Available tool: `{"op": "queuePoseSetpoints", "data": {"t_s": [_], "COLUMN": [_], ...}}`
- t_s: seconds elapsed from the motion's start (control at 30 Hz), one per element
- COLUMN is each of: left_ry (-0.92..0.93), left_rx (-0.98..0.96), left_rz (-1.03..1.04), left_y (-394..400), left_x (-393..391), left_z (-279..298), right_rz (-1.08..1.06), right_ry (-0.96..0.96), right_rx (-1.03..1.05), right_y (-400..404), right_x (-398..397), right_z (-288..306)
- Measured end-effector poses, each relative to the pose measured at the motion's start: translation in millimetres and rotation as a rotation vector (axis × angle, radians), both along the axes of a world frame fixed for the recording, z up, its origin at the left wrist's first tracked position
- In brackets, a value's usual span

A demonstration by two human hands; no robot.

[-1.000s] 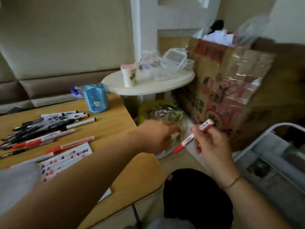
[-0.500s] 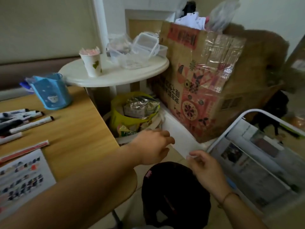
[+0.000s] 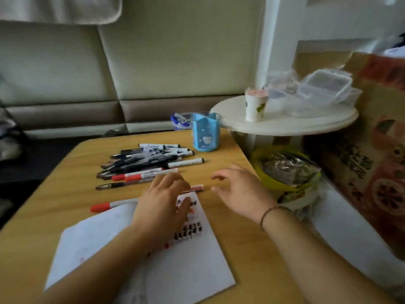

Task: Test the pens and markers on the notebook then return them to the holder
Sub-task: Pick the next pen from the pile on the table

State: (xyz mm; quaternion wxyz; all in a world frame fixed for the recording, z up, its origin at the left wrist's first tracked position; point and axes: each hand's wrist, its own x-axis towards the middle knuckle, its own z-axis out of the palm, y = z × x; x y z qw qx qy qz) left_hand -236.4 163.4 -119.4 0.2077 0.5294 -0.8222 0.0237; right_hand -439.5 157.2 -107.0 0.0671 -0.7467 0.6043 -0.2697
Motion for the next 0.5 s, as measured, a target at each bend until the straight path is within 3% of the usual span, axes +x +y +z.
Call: {"op": "queuePoseSetpoints", "data": {"t_s": [0.13,0.27,0.37,0.5], "left_ry": [0.141,0.266,0.338,0.190], "left_rx": [0.055,0.190,0.234,0.022], "left_rz": [0.123,0.160,0.165,0.129], "left_y": [20,24,21,27], "left_x": [39,55,59,59], "left_z": [-6,-7,-1,12], "right_rz": [0.000,-0.080,-0.154,-0.029], "right_ry": [0.181,0.161,0.052,-0.301], "right_rx": [0.131,0.173,0.049,-0.083], "right_y": [-33,-33,-12,34], "right_x": [34,45,45,59], "right_z": [-13,-19,-3,28]}}
